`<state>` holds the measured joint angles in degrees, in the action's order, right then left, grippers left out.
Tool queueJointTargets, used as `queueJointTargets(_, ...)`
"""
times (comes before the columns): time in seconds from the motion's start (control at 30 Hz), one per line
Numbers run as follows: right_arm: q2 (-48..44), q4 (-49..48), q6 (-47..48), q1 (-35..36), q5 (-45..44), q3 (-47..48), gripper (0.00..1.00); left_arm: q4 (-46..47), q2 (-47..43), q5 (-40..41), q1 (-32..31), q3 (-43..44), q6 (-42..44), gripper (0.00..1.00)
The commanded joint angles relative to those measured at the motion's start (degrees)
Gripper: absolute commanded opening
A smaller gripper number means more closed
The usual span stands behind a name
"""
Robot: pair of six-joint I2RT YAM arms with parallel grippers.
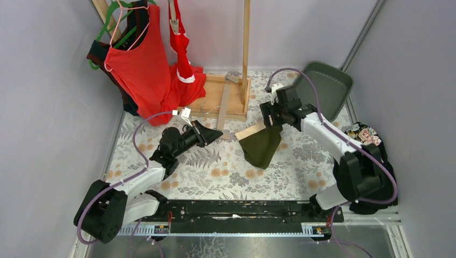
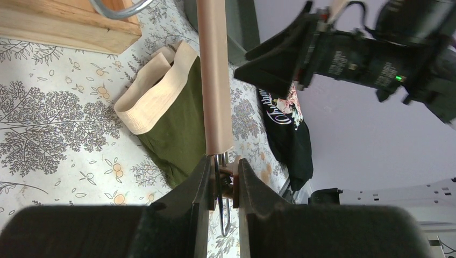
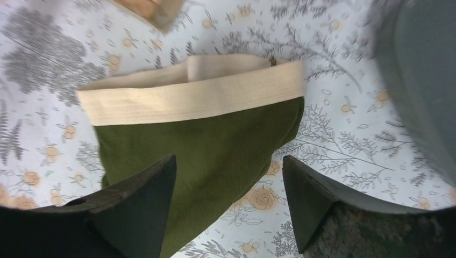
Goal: Clip the underwear to the hanger
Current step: Flatten out the underwear at the center of the board, then clamp the underwear onto the hanger.
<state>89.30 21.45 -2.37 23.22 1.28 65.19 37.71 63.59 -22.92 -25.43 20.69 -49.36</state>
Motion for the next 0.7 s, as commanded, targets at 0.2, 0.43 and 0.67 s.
queueJointTargets(0.2, -6.79, -12.83, -3.40, 19.40, -13.76, -7.45, 0.73, 1.14, -0.96, 4.48, 2.87, 1.41, 0.20, 0.00)
queueJointTargets(0.43, -0.62, -26.53, -5.50, 25.95, -21.78, -12.96, 0.70, -0.30, -2.01, 3.78, 7.21, 2.46, -1.77, 0.00)
queueJointTargets(0.67, 7.81, -27.91, -5.91, 28.07, -26.10, -7.26, 0.73, -1.12, -4.15, 2.29, 9.67, 2.70, -1.61, 0.00)
